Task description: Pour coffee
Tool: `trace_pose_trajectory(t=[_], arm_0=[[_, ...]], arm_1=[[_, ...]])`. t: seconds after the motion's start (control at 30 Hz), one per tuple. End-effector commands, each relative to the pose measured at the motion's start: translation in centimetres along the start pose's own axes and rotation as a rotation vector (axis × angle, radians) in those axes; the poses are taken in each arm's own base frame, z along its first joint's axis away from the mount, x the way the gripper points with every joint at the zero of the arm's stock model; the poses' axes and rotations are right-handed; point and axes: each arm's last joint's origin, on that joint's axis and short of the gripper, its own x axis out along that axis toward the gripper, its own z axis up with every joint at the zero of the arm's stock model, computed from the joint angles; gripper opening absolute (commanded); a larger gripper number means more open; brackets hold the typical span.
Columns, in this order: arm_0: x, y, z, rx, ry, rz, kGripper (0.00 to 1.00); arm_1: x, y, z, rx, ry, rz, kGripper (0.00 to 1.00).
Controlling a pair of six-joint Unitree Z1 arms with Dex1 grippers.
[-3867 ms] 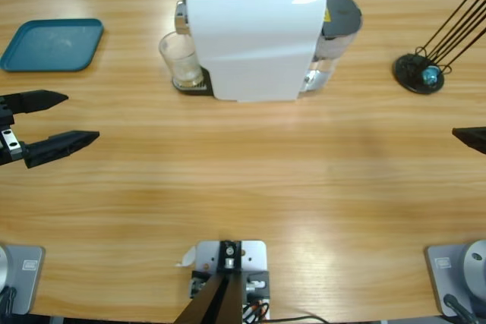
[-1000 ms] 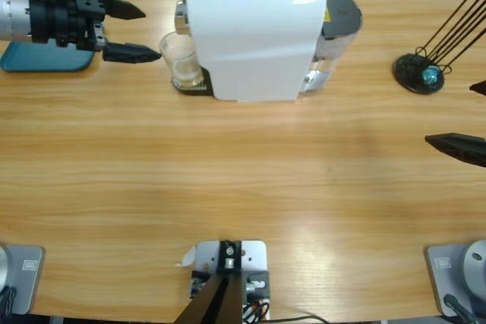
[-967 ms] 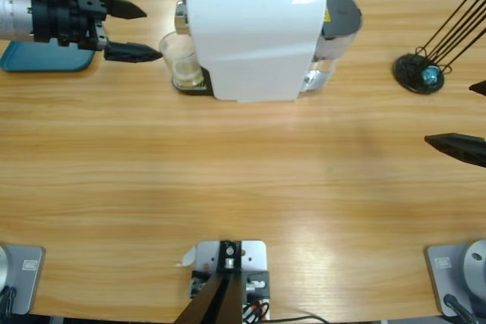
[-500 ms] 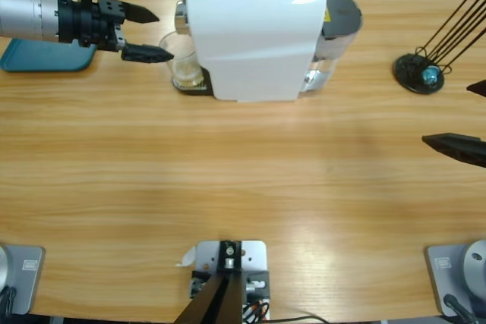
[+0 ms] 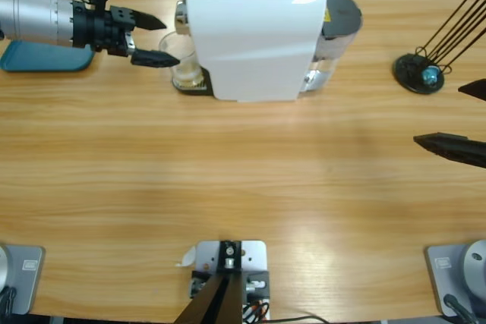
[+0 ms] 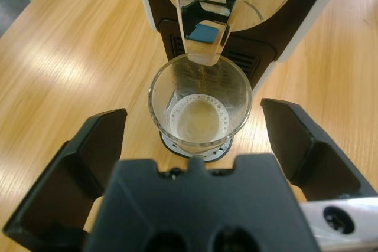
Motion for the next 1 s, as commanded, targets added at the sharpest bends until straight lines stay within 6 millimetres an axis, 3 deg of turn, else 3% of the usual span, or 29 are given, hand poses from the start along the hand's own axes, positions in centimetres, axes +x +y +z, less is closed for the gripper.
trace_pose_trajectory(t=[0.03,0.7,0.87,1.0], arm_0=[[1.8,0.7,-1.1,-0.023,0.009,-0.044,1.000],[3.9,0.7,-1.1,-0.013,0.023,-0.077,0.993],[4.0,0.7,-1.1,-0.013,0.017,-0.086,0.780],[4.2,0.7,-1.2,-0.016,0.018,-0.091,0.739]], arm_1=[[1.5,0.4,0.7,-0.033,0.060,0.008,1.000],[1.8,0.4,0.8,-0.034,0.066,0.007,0.996],[1.8,0.4,0.8,-0.035,0.068,0.007,0.996],[1.8,0.4,0.8,-0.035,0.069,0.006,0.996]])
